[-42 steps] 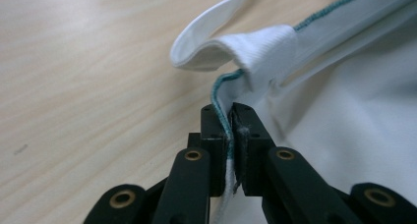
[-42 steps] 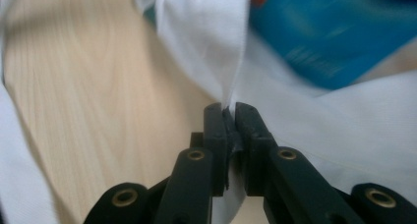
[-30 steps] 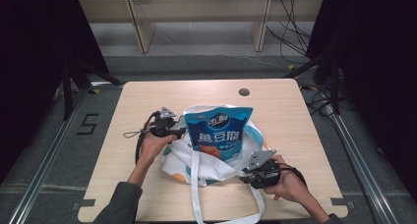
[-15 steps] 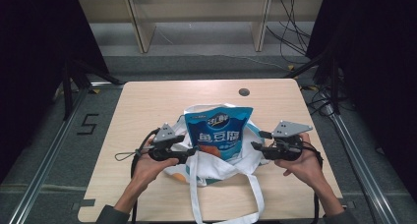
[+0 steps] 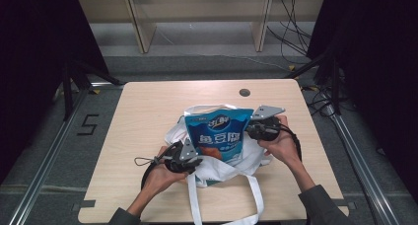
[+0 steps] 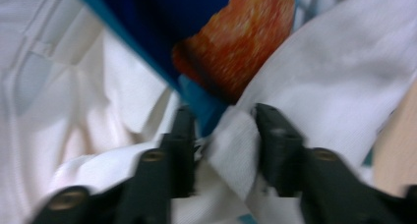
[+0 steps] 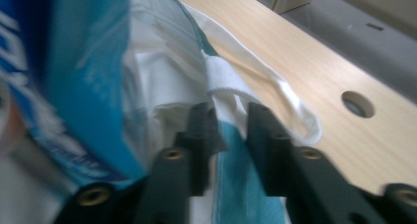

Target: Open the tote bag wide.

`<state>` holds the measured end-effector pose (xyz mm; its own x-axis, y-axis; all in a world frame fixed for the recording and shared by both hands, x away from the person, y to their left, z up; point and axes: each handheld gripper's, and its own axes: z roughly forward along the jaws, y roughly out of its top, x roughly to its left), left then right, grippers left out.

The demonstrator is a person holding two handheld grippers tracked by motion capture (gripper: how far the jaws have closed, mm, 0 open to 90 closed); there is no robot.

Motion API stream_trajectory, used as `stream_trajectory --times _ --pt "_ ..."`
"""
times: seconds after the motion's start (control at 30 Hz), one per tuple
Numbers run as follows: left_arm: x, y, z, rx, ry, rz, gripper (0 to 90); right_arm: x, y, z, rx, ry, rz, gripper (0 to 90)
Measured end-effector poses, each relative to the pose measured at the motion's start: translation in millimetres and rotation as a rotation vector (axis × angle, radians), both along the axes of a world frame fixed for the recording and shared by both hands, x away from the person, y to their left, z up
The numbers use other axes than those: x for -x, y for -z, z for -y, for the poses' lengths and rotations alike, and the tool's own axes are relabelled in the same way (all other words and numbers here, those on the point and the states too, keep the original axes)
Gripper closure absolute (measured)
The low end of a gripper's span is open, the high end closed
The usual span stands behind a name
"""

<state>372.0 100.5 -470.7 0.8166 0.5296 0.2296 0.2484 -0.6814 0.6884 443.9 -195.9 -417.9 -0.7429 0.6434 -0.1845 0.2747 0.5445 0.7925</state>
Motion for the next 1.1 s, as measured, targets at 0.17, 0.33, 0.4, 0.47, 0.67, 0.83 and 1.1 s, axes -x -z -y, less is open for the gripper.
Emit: stream_trajectory --times 0.17,0.33,0.4,0.47,0.67,0.83,1.1 --pt "27.9 5.7 -2.5 -0.064 0.051 0.091 78.1 -13.7 2.3 4.7 0.004 0.083 0.026 87.1" --pt "60.4 25.9 -10.2 -0.117 0.112 0.092 82.0 -39.3 26.6 19.5 0.05 0.187 -0.017 88.0" --pt "67.6 32.4 -11.5 -0.148 0.121 0.123 82.0 -49.0 40.2 23.9 0.089 0.196 -0.035 88.0" --pt "69.5 33.9 -9.2 -0.169 0.12 0.137 82.0 -55.3 54.5 26.7 0.094 0.221 -0.115 88.1" --pt "70.6 36.6 -5.5 -0.186 0.102 0.142 81.3 -64.2 86.7 19.1 0.182 0.223 -0.12 88.4" --pt "63.1 21.8 -12.2 -0.11 0.079 0.122 70.1 -56.0 60.5 30.8 0.093 0.246 -0.128 76.7" --pt "54.2 -23.4 -26.5 0.143 -0.012 0.112 43.7 11.2 -14.6 38.9 -0.122 0.066 -0.143 59.4"
